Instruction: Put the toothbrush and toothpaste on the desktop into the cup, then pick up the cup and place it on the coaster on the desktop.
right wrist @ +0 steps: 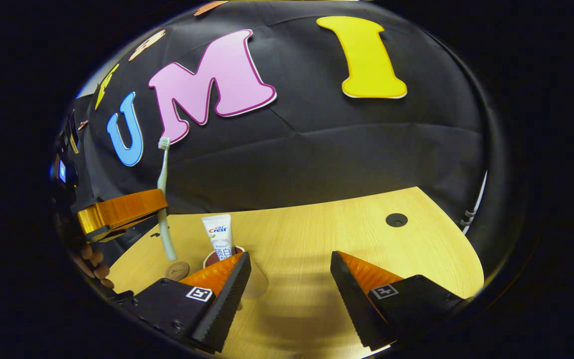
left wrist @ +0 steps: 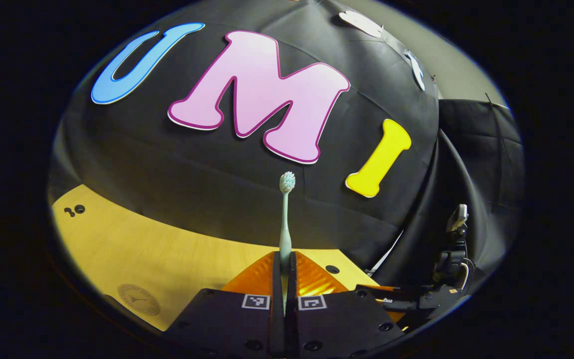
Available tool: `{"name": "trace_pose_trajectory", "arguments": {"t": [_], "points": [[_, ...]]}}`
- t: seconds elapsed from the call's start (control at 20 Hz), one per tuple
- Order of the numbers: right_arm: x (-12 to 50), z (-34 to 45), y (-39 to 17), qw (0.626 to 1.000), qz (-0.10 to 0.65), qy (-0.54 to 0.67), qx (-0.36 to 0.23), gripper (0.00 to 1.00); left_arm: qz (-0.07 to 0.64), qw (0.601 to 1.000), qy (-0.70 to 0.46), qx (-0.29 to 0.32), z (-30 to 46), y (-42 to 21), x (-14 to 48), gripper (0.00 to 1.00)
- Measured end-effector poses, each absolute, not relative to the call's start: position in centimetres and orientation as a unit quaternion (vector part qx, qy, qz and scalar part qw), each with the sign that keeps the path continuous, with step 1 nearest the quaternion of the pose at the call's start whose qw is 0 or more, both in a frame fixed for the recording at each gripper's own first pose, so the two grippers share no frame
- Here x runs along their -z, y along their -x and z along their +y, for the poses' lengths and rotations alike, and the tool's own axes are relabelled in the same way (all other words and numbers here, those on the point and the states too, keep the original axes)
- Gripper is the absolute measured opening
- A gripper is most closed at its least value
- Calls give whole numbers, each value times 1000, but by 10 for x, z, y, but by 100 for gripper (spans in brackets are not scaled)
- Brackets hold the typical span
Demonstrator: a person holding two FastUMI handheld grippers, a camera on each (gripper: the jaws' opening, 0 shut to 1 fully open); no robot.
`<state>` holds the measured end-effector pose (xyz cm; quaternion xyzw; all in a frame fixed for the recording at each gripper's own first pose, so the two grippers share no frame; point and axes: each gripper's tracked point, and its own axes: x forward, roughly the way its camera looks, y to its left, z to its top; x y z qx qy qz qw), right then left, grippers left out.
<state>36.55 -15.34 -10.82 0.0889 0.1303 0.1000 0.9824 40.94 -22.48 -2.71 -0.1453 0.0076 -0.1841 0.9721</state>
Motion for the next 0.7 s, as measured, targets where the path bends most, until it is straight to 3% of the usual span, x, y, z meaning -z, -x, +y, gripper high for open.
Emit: {"name": "trace_pose_trajectory", "arguments": {"t": [0.3, 0.7], "points": [[108, -177, -356, 985, 127, -77, -82, 98, -31, 972, 127, 196, -245, -441, 47, 6], [128, -184, -352, 983, 147, -82, -70, 98, -28, 976, 79, 203, -268, -445, 87, 10]]}}
